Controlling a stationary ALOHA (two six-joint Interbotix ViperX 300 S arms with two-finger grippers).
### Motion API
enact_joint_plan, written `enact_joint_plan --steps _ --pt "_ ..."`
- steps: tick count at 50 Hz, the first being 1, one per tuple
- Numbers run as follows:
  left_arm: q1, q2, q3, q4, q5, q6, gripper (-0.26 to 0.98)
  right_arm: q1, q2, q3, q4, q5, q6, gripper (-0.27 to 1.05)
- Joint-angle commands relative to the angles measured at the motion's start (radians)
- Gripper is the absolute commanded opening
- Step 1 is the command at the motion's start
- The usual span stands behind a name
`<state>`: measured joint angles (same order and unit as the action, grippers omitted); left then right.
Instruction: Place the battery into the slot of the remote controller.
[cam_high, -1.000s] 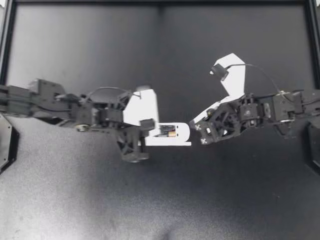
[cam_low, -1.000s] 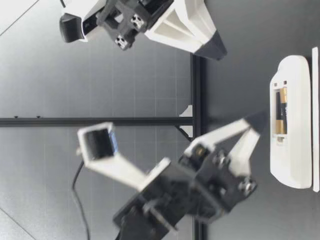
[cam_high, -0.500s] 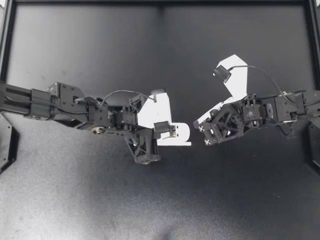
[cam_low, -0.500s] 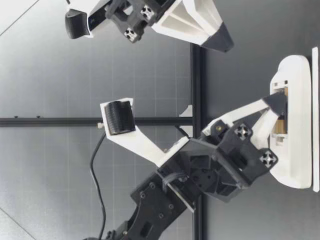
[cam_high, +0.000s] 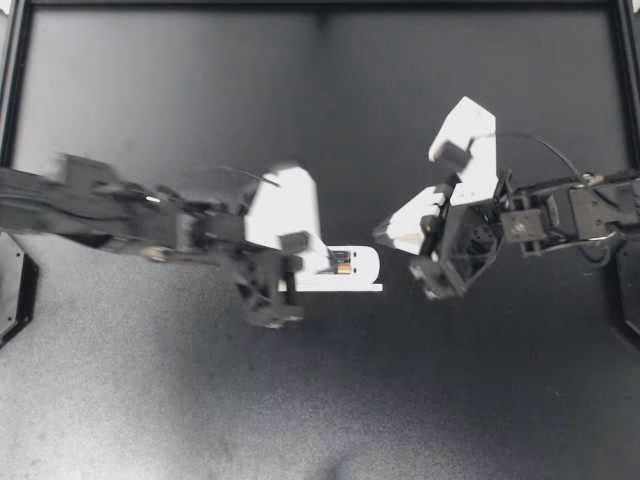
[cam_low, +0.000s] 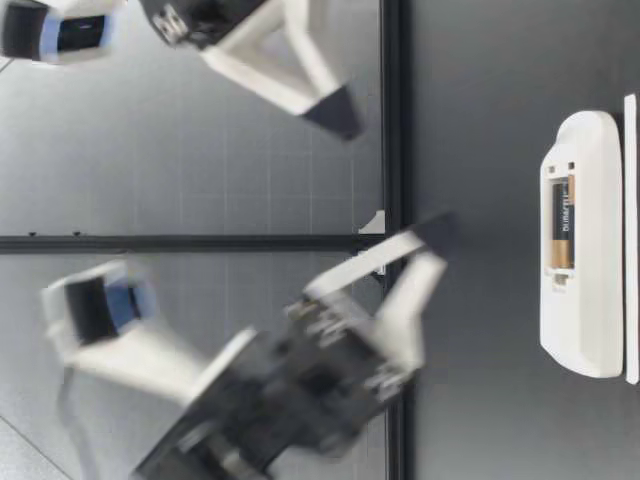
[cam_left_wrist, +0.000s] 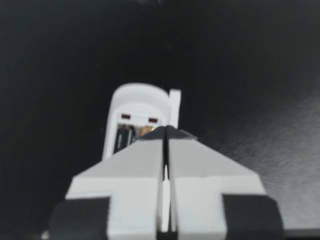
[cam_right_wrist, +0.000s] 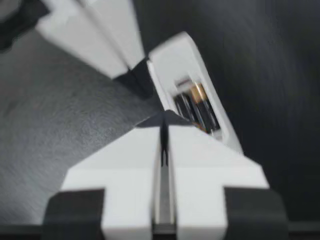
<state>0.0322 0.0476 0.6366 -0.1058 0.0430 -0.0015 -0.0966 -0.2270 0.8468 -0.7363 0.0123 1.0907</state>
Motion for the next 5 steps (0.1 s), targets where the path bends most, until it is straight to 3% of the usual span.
enact_joint_plan --steps 1,5 --pt "0.0 -0.084 0.02 0.002 -0.018 0.0 -0.17 0.0 -0.026 -0.026 -0.097 -0.04 -0.049 -0.13" --pt "0.0 -0.126 0.055 0.002 -0.038 -0.002 -0.17 0.0 -0.02 -0.034 -0.126 -0.044 -0.098 -0.13"
